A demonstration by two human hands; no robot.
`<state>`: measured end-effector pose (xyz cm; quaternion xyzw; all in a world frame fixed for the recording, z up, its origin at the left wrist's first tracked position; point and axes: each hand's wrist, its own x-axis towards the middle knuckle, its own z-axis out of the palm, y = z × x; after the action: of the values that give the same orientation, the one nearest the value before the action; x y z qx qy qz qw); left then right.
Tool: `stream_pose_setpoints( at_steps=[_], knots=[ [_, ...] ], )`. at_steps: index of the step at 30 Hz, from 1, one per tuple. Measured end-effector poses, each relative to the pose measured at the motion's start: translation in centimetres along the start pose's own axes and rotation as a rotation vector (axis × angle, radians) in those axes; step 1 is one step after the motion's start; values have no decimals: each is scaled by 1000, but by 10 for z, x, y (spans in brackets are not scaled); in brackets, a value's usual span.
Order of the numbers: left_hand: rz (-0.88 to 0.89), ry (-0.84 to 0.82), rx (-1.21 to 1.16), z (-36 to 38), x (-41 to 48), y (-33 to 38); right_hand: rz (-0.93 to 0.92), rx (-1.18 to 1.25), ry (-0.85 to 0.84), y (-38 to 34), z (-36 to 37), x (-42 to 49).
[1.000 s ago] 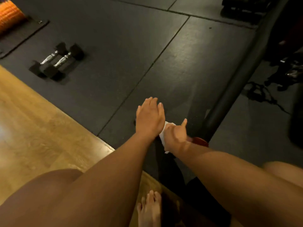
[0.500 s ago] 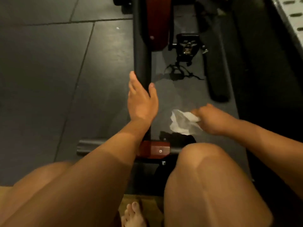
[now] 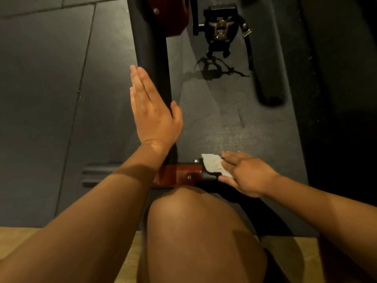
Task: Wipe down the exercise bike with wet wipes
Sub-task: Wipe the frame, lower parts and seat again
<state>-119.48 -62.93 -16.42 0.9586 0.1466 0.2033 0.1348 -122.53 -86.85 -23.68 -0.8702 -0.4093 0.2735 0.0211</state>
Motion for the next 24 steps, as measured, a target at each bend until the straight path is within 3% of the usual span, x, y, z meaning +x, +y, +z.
stream_pose_setpoints(
  at_steps=[2, 6, 11, 16, 20, 22, 24],
  knots=[
    [-2, 16, -13, 0, 0, 0, -69, 7, 96, -2, -6, -4],
    [-7, 18, -41, 0, 0, 2, -35, 132, 125, -10, 1, 11],
    [-9, 24, -42, 1, 1, 1, -102, 208, -12, -15, 17, 36],
    [-16, 16, -40, 2, 1, -1, 177, 172, -111, 20, 10, 24],
    [-16, 26, -35, 3, 1, -1, 415, 226, -50, 43, 16, -21],
    [-16, 34, -46, 4, 1, -2, 662, 436, 57, 28, 24, -33],
    [-22, 27, -61, 4, 1, -2, 928, 830, 223, -1, 24, -36]
  ],
)
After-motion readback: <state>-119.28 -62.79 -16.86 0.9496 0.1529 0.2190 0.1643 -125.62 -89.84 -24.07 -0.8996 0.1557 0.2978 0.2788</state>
